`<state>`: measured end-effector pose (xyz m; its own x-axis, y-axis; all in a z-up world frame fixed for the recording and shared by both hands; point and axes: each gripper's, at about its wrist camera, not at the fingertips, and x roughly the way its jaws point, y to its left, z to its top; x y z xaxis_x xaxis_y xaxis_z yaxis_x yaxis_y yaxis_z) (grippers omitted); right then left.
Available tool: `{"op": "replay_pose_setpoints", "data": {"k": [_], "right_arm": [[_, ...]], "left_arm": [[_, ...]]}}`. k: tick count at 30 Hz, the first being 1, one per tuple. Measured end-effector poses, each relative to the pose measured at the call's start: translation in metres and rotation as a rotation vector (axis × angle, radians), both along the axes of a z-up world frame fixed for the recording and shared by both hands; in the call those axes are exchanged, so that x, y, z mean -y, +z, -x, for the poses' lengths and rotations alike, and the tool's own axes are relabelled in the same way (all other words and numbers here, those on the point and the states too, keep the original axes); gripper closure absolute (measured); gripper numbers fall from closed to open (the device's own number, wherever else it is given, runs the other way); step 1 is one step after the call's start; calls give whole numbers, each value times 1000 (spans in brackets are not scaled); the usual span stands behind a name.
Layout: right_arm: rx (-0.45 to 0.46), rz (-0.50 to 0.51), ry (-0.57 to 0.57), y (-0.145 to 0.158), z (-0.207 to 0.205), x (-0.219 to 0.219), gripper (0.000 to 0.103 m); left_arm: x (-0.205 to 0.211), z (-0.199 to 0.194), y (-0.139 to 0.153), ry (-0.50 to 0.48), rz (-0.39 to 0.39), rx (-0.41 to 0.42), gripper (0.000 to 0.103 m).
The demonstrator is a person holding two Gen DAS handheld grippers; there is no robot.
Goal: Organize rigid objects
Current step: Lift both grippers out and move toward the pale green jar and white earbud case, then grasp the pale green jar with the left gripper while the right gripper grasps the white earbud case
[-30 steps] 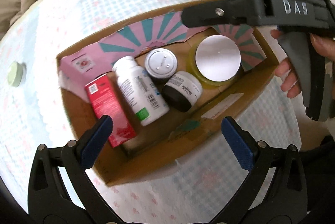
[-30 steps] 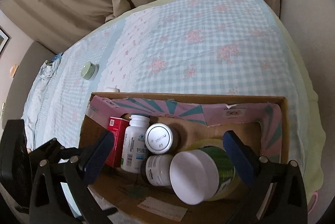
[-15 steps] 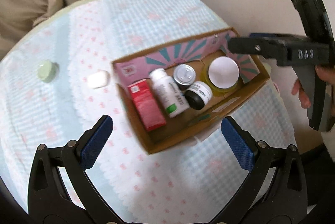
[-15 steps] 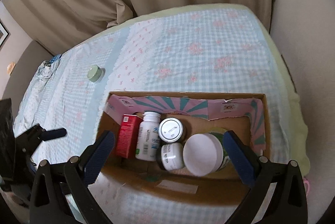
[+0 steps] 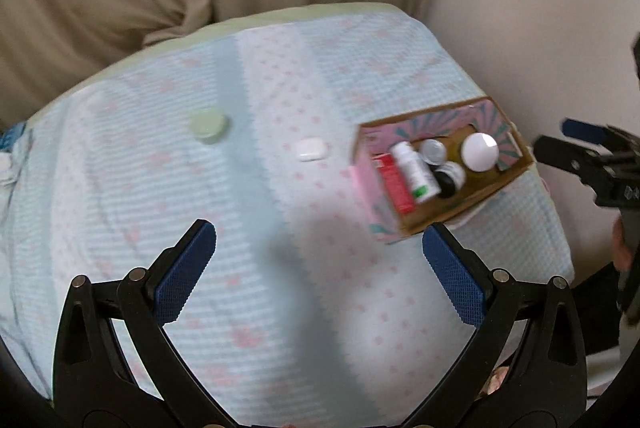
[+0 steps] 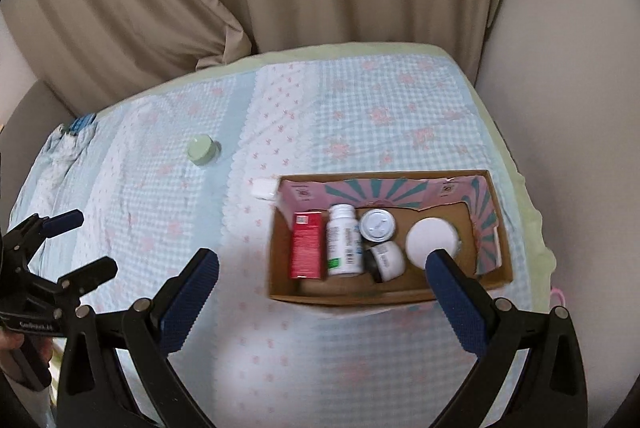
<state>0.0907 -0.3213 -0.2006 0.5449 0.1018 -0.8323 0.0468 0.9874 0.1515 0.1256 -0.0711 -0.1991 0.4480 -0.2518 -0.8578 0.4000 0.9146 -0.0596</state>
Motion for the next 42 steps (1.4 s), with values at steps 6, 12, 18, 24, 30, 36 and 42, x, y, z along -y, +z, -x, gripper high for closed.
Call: {"op": "replay_pose_setpoints", "data": {"k": [6, 12, 18, 24, 30, 36, 42], "right_arm": [[11, 37, -71, 8, 5, -64, 0], [-1, 35, -132, 8, -6, -112, 0], [-11, 40, -180, -6, -26, -149, 0], [-33, 52, -198, -40, -53, -172, 0], [-54, 47, -186, -92, -87, -181, 0], [-54, 65, -193, -148, -127, -180, 0], [-33, 61, -208, -200, -157, -172, 5]], "left_arm": [[-72, -16, 11, 43, 14, 20, 0], [-131, -42, 10, 53, -30, 46, 0], [-169, -82, -11, 59, -49, 20, 0], [-167, -130, -48, 49, -65, -8, 0], [-141, -173, -98, 27, -85, -37, 0], [-111, -221, -161, 3, -100, -67, 0], [-90, -256, -214, -11, -120, -46, 0]]}}
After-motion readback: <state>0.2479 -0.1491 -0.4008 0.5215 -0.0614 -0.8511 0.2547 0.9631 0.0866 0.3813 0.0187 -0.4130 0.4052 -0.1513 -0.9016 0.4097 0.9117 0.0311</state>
